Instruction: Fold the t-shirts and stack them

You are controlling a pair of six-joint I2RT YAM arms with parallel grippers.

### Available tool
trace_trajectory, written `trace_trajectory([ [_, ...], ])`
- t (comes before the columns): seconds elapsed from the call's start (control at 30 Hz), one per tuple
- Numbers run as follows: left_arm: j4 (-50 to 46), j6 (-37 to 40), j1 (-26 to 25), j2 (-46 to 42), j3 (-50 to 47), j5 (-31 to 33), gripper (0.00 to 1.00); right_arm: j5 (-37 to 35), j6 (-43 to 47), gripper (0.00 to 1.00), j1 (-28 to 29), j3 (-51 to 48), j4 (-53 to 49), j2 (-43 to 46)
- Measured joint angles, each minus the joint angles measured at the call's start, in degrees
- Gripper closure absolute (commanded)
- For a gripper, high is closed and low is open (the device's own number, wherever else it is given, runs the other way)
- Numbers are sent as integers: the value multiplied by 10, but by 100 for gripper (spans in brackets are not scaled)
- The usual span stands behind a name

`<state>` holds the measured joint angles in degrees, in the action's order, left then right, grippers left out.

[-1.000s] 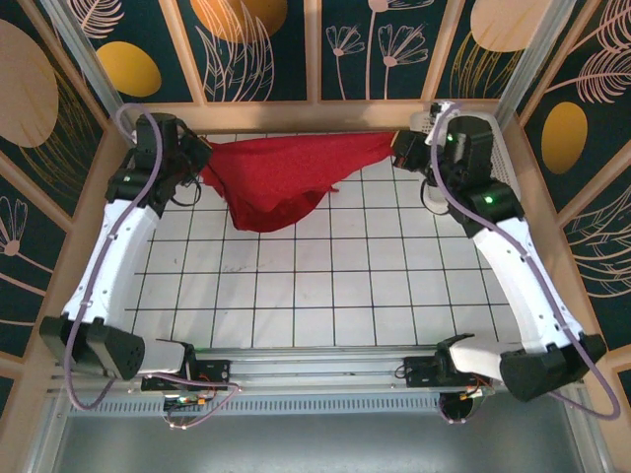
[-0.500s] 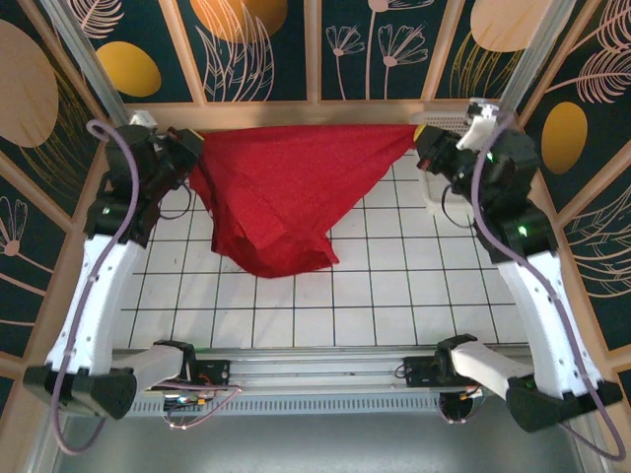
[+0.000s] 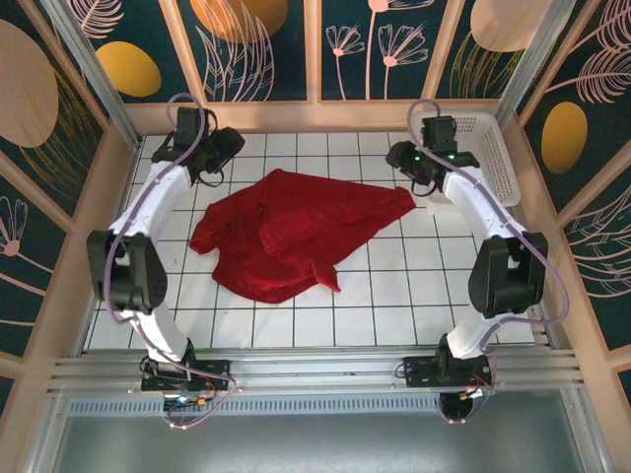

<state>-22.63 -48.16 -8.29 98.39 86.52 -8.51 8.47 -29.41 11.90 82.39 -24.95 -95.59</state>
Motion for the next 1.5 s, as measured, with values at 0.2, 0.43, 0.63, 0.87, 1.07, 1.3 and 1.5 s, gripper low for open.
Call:
trace_trajectory([
  [0.2, -6, -12, 0, -171, -222, -16, 53, -15, 31, 51, 158, -134, 33, 79],
  [0.43, -80, -23, -4, -209, -354, -13, 53, -14, 46, 52, 191, -252, 40, 82],
  [0.63, -110, -21, -4, -211, -391, 17, 50, -16, 63, 52, 178, -259, 40, 76],
  [0.87, -151, -39, -4, -272, -453, 61, 48, -16, 64, 52, 115, -261, 40, 73],
  [1.07, -106, -80, -4, -280, -505, 23, 46, -12, 64, 52, 108, -273, 40, 73],
  [1.3, -30, -125, -7, -228, -520, 3, 100, -6, 60, 54, 111, -283, 42, 73],
  [1.5, -20, -151, 29, -308, -589, 45, 100, -9, 60, 55, 138, -283, 42, 73],
])
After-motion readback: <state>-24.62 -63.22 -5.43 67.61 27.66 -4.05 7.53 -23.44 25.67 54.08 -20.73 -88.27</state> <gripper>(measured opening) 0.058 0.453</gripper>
